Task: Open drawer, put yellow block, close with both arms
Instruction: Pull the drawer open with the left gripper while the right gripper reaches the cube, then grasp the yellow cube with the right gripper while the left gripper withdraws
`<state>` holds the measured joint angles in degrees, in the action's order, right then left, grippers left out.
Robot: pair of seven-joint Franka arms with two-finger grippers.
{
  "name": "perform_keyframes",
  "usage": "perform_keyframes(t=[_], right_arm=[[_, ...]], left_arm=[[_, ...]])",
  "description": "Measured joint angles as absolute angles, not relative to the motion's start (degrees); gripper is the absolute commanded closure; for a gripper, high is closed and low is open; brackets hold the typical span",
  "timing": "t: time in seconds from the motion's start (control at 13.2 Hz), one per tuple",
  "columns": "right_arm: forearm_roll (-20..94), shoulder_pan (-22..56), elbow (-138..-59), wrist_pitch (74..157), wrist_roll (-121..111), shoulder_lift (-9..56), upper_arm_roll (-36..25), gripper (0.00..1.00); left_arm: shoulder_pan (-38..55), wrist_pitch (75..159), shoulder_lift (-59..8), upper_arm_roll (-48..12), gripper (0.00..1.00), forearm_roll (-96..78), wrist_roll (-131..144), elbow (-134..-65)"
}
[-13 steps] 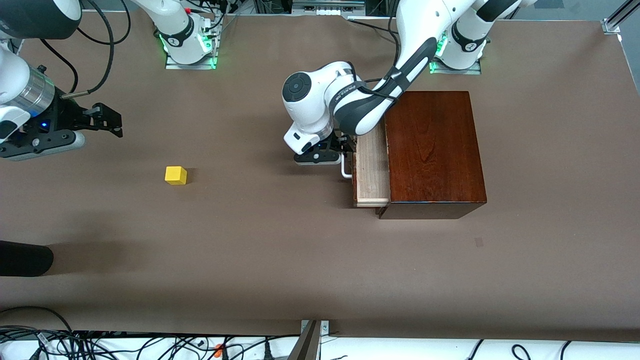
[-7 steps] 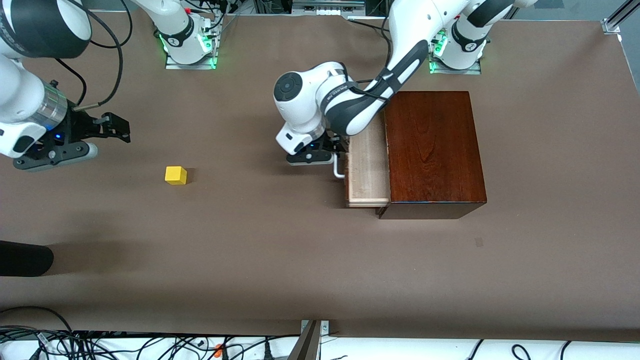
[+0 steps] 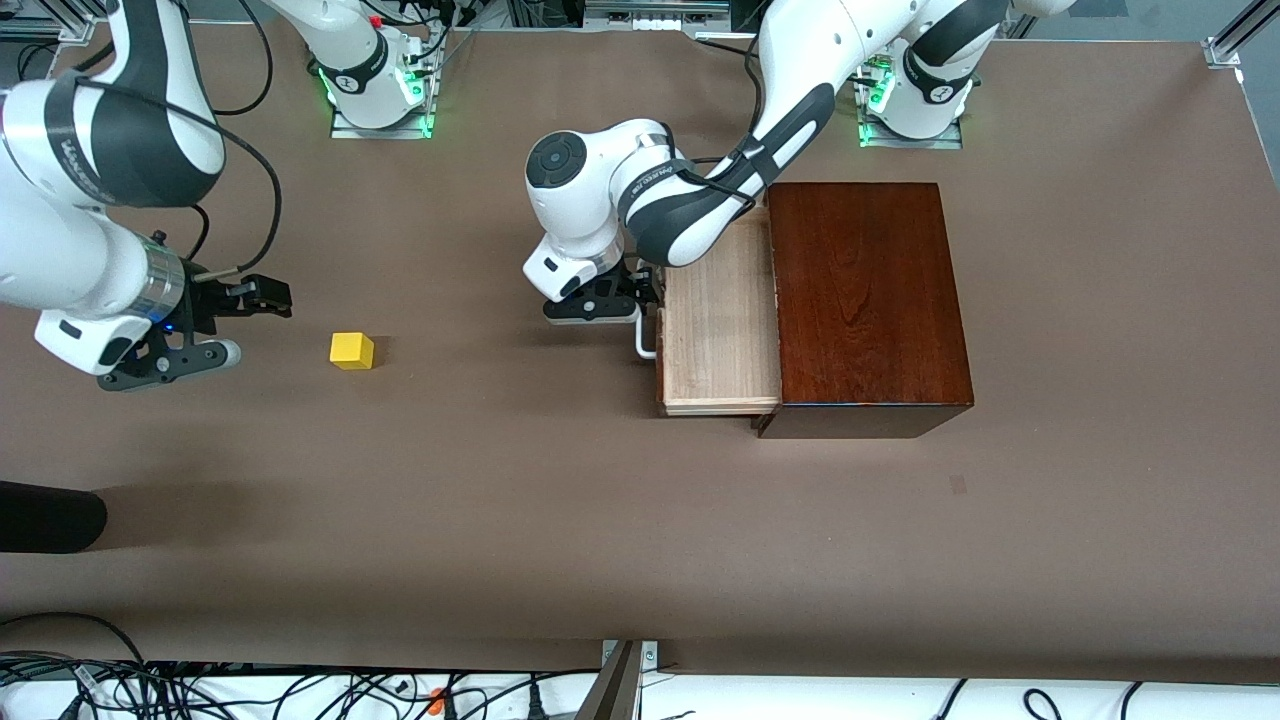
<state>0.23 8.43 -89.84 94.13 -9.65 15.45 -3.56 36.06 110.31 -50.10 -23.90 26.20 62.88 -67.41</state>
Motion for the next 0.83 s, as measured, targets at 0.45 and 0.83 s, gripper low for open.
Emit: perform_keyframes(t=[0.45, 0.83], right_arm=[[1.03, 8.11, -101.94, 109.45, -9.75, 16.23, -3.82, 0.0], [2.08, 8.08, -110.79, 121.04, -9.75, 17.82, -3.84, 0.0]], left_arm=[[34.41, 107.01, -47.59, -24.35, 0.0, 22.47, 61.91, -63.27], [22.56, 97.71, -31.02, -24.41, 0.0, 10.29, 50.31, -67.04]])
